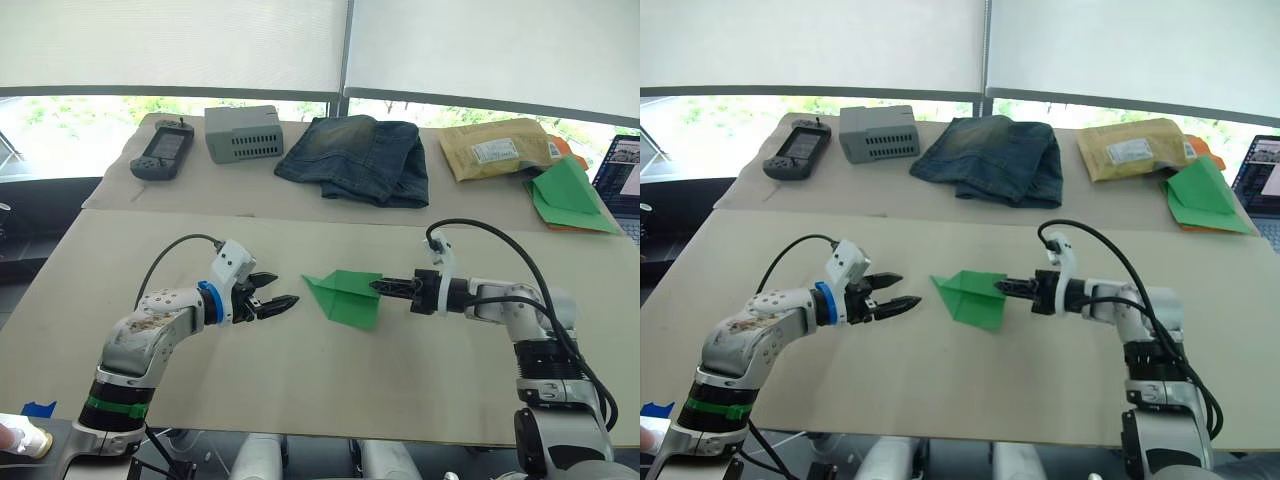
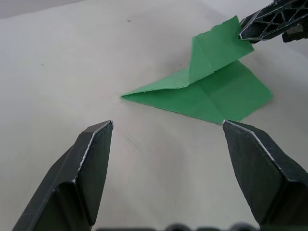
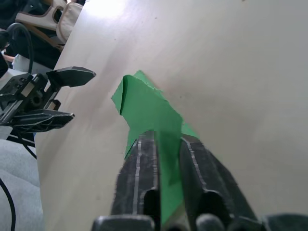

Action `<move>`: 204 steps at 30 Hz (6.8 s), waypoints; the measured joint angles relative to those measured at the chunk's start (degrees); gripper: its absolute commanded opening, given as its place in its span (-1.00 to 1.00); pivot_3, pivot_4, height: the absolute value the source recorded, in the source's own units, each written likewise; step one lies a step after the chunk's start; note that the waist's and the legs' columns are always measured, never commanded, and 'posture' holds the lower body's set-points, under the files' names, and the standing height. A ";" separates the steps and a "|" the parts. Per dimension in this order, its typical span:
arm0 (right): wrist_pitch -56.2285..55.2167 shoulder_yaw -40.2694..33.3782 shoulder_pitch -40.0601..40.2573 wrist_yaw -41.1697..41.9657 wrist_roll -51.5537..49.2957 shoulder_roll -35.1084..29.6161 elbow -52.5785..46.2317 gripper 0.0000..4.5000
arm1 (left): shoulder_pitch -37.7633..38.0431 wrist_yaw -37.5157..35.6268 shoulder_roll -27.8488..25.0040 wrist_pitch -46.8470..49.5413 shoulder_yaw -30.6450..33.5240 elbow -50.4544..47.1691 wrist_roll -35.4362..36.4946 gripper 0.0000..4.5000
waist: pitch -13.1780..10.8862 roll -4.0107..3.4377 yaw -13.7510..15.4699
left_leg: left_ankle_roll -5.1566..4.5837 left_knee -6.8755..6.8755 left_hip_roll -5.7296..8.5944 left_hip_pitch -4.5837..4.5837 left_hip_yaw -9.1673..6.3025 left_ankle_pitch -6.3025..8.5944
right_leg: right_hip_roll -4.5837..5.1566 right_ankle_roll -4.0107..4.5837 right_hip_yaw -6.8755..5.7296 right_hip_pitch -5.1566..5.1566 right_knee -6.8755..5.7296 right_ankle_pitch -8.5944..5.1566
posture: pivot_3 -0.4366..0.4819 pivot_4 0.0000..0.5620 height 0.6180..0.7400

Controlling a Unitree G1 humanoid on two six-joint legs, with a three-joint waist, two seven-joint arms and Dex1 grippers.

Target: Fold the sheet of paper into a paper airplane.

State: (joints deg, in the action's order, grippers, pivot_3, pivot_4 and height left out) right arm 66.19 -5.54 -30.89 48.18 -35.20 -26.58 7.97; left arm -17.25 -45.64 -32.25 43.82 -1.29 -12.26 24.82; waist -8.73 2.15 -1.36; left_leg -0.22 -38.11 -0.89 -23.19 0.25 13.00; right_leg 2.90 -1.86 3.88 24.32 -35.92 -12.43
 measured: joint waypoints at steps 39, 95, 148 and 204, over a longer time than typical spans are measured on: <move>-146.17 33.97 -17.18 -51.24 100.73 -17.59 33.87 -0.42 | -2.03 -2.23 -3.55 -2.54 -0.44 6.74 -2.34 0.71 | -0.20 0.01 -1.33 | 0.00 0.03 0.18 0.13 0.14 0.00 | 0.26 0.03 0.11 0.00 -0.13 0.00 | -0.05 -0.47 1.00; -36.23 23.31 14.93 -11.02 23.35 -4.57 -20.10 -1.00 | -10.37 -13.63 4.42 -7.38 -12.51 12.15 -3.76 0.60 | -0.23 0.06 0.40 | -0.05 -0.07 0.15 0.09 -0.02 0.02 | 0.15 -0.01 -0.07 -0.09 -0.18 0.00 | -0.05 -0.47 1.00; -19.76 11.99 -3.45 7.67 12.52 -5.61 7.02 0.16 | -9.89 -10.09 12.25 -19.67 -16.38 22.98 -13.40 -1.00 | -0.12 -0.07 0.70 | -0.06 -0.23 0.20 0.27 0.01 0.01 | 0.20 -0.11 -0.03 -0.37 -0.16 0.07 | -0.05 -0.47 1.00; -70.50 18.46 17.82 7.90 34.10 -11.19 -7.62 -0.99 | -7.77 -10.56 10.51 -17.67 -16.66 17.70 -13.56 -1.00 | -0.10 -0.10 1.12 | -0.06 -0.24 0.22 0.26 0.04 0.01 | 0.24 -0.47 0.00 -0.38 -0.12 -0.14 | -0.05 -0.47 1.00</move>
State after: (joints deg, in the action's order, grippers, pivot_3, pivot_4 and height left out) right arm -4.31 12.92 -13.07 56.08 -1.10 -37.76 0.35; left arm -25.01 -56.21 -21.74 26.15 -17.95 5.44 11.27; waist -8.84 2.05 -0.23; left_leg -0.28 -38.35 -0.67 -22.93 0.29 13.02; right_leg 3.14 -2.33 3.87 23.95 -36.05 -12.56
